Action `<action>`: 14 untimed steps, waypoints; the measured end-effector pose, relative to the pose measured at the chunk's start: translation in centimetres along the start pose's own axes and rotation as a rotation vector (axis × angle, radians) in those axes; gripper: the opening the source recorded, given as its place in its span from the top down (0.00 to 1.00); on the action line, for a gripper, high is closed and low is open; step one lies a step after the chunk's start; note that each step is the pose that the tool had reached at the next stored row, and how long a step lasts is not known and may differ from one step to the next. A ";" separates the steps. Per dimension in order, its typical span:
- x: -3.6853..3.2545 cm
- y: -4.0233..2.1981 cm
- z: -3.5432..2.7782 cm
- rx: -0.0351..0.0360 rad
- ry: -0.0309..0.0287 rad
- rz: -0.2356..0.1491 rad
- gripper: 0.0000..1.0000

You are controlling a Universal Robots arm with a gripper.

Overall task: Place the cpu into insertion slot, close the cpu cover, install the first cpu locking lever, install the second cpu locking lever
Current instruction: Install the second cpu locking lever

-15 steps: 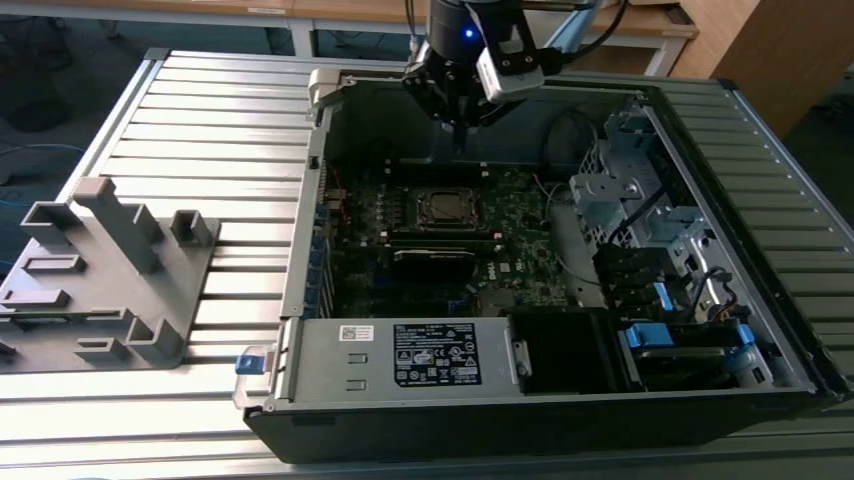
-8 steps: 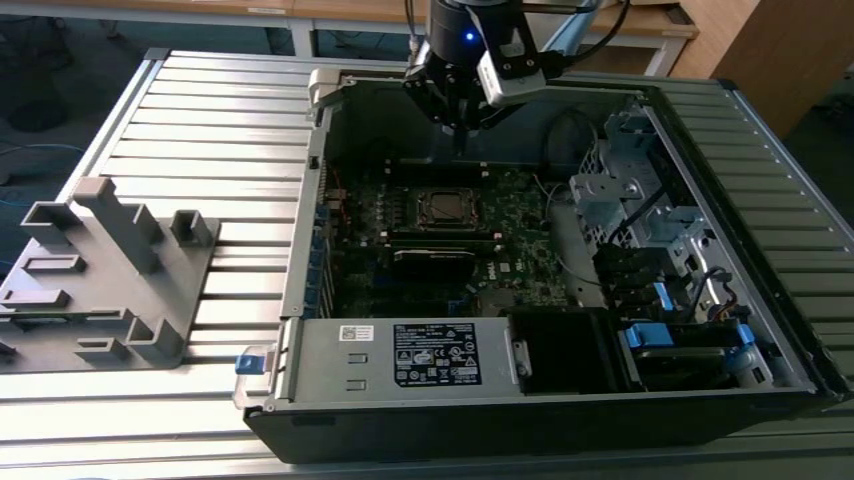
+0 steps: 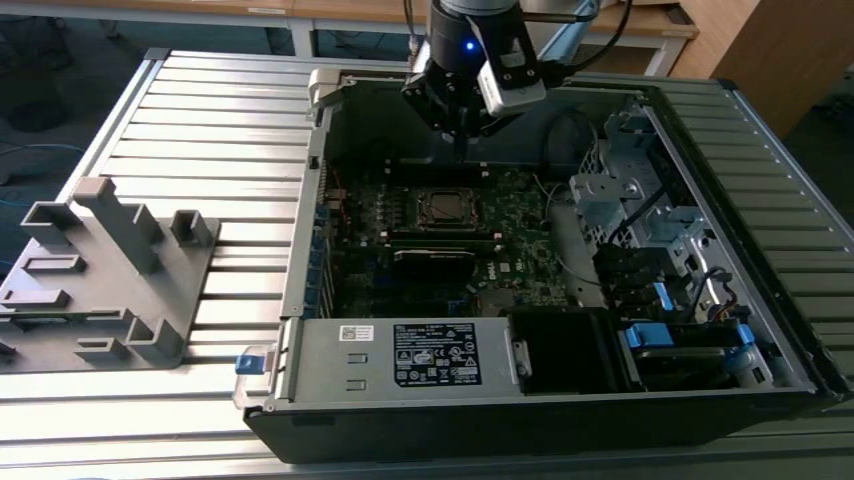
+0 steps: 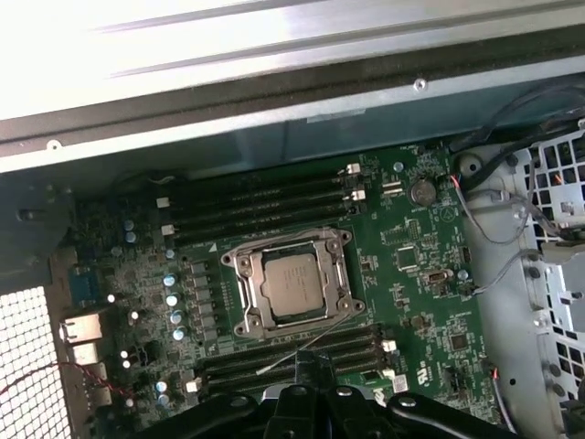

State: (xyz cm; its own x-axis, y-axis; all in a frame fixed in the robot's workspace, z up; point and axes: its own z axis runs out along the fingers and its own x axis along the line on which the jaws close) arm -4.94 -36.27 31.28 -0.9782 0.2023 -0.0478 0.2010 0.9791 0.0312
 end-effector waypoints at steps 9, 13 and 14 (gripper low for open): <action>0.01 -0.12 0.63 0.0025 -0.0005 -0.001 0.89; 0.04 -0.14 1.15 0.0027 -0.0004 -0.001 0.89; 0.04 -0.14 1.30 0.0027 -0.0005 -0.001 0.89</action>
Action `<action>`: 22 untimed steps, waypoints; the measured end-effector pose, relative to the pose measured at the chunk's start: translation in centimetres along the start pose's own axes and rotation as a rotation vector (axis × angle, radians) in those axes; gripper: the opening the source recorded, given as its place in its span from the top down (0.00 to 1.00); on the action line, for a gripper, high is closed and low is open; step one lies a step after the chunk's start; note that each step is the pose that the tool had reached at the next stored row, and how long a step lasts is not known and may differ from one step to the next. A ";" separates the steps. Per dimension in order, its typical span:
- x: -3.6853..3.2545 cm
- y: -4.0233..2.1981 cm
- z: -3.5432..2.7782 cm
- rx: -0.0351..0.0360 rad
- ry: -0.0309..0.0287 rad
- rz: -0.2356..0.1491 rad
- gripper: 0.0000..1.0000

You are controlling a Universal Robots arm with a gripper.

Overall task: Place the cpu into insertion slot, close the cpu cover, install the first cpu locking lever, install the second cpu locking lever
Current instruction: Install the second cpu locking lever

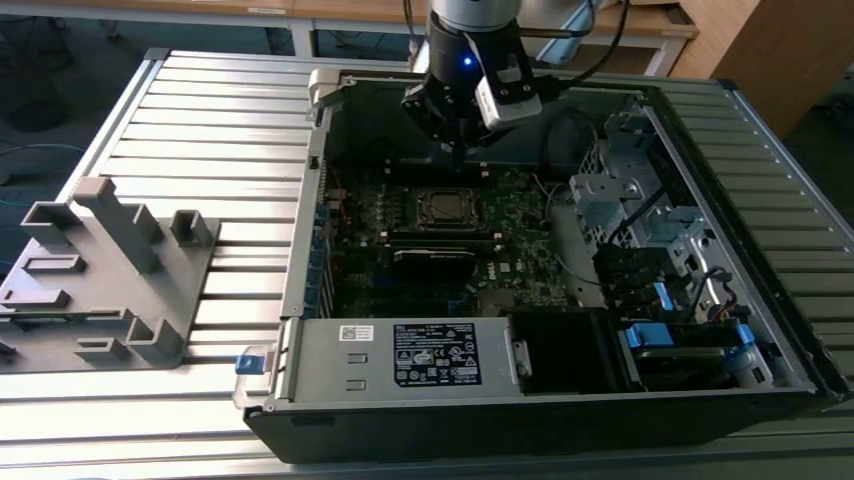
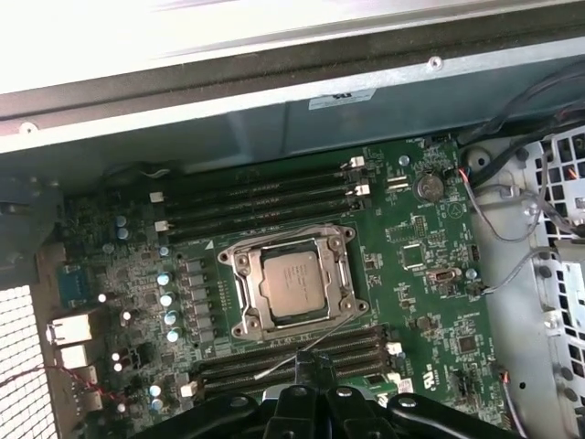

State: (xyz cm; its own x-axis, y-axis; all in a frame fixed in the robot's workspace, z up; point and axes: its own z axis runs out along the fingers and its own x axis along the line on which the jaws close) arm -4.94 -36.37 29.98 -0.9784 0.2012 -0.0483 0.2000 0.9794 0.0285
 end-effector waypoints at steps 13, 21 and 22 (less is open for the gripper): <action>0.02 -0.01 0.49 -0.0006 -0.0002 0.000 0.89; 0.04 -0.02 0.76 0.0003 0.0000 0.000 0.89; 0.04 -0.02 0.76 0.0001 0.0000 0.000 0.89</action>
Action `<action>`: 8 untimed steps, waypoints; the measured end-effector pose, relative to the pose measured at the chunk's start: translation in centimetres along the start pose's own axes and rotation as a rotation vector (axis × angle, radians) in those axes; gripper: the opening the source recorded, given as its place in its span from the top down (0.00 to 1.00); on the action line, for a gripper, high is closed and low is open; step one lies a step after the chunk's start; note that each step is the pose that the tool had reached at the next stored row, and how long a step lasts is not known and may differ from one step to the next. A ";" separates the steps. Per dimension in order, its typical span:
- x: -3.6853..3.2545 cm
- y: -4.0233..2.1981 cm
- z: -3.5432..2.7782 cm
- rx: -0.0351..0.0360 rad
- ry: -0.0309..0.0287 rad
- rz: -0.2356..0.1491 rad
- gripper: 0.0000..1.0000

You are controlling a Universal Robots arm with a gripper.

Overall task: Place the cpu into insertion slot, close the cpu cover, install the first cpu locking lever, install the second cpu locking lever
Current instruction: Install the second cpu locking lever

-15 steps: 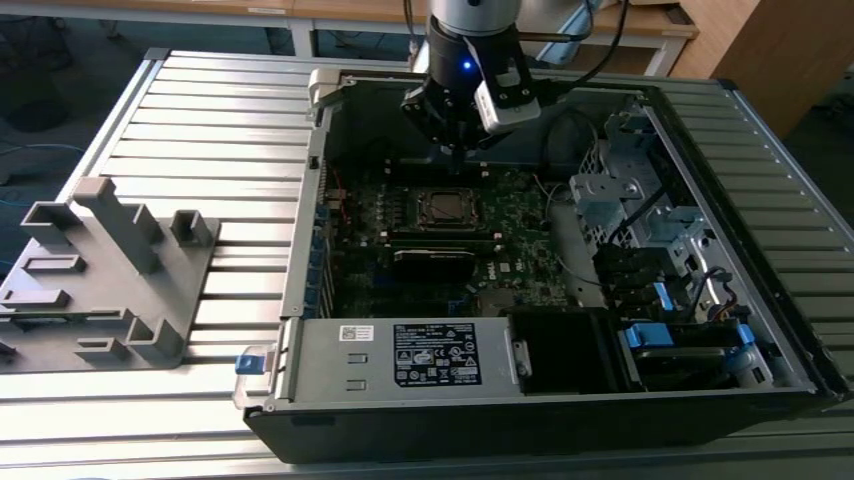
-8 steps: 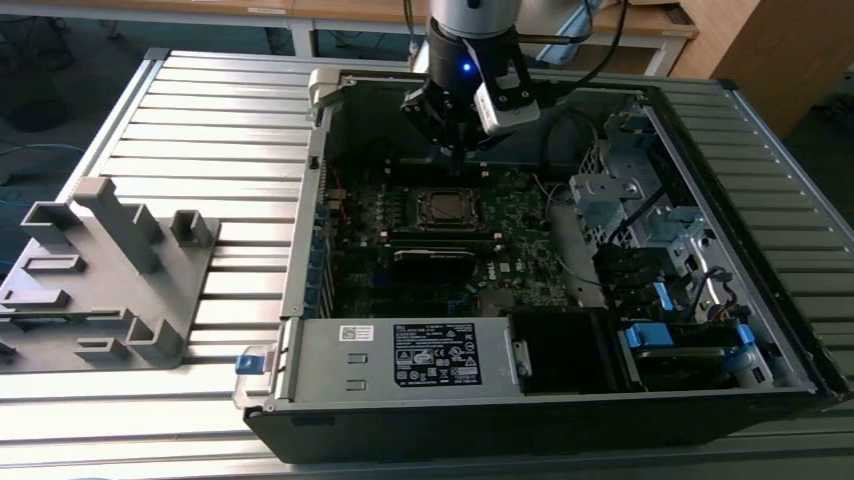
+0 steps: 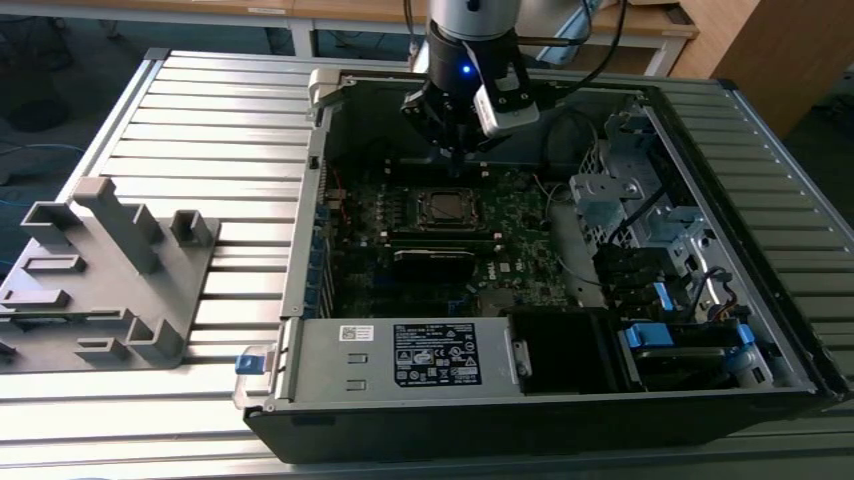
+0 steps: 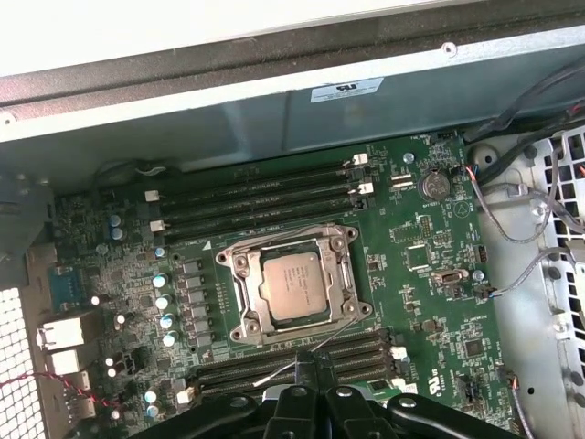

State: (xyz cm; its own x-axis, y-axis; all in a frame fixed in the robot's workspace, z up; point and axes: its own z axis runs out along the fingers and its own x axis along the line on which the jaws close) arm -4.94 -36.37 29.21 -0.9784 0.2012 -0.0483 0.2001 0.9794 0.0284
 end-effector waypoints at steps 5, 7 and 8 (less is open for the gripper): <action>0.00 0.00 0.07 -0.0006 -0.0002 0.000 0.89; 0.01 0.00 0.12 0.0000 0.0000 0.000 0.89; 0.01 0.00 0.15 0.0001 0.0000 0.000 0.89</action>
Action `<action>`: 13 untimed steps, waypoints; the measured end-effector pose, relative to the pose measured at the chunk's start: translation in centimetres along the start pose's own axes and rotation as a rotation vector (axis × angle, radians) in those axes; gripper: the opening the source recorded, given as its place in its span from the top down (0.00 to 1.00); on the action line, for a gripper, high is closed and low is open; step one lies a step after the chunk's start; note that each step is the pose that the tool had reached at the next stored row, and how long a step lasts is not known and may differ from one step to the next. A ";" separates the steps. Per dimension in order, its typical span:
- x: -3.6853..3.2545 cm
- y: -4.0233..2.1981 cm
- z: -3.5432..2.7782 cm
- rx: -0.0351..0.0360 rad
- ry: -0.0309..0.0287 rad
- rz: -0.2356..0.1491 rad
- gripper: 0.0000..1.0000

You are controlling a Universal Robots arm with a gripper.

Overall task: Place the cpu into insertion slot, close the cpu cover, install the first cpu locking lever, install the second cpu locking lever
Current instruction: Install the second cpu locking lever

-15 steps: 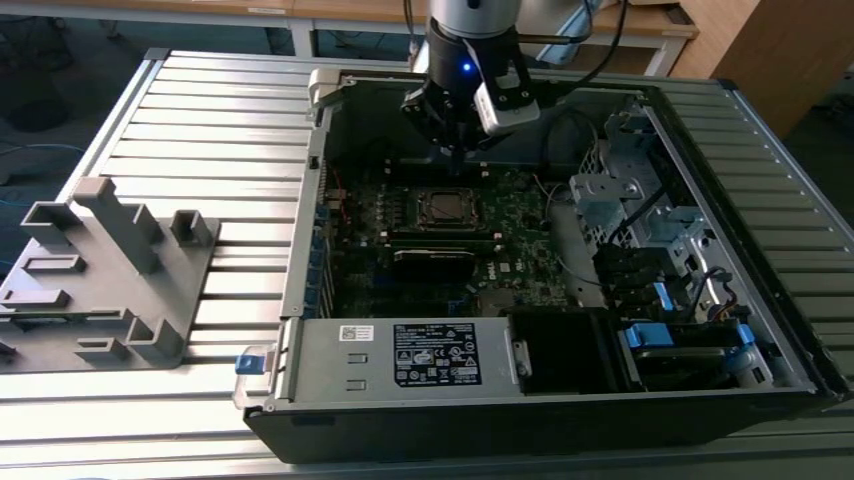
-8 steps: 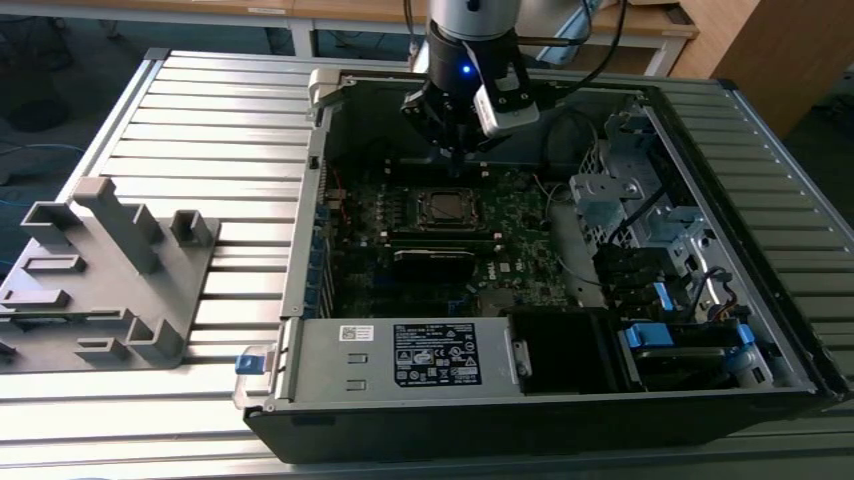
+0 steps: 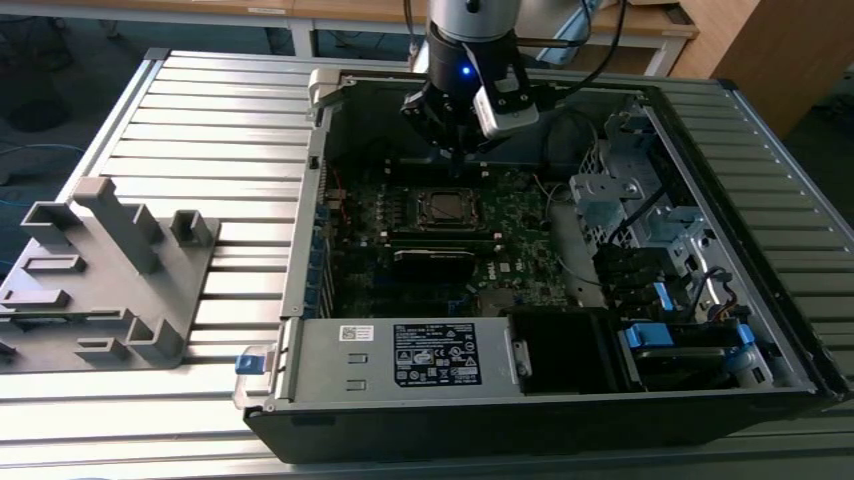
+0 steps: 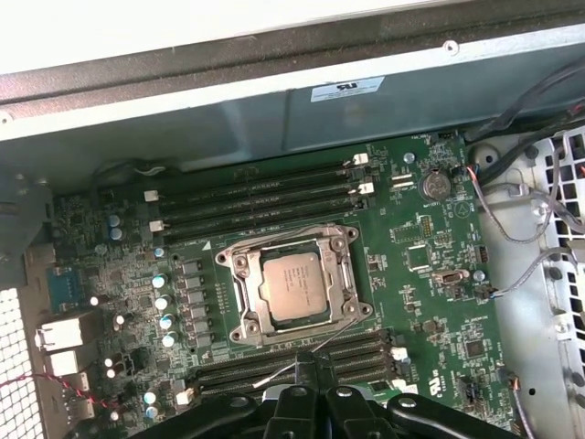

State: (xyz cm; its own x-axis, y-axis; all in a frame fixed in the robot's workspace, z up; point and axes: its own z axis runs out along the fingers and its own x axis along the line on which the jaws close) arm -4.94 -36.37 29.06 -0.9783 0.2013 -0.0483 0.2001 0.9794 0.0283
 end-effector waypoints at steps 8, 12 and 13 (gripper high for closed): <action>0.01 0.00 0.11 0.0000 -0.0001 0.000 0.89; 0.01 0.00 0.17 0.0000 0.0000 0.000 0.89; 0.01 -0.01 0.17 0.0001 0.0000 0.000 0.89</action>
State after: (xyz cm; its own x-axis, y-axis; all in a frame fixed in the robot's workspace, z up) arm -4.94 -36.37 28.89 -0.9783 0.2013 -0.0483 0.2001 0.9794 0.0282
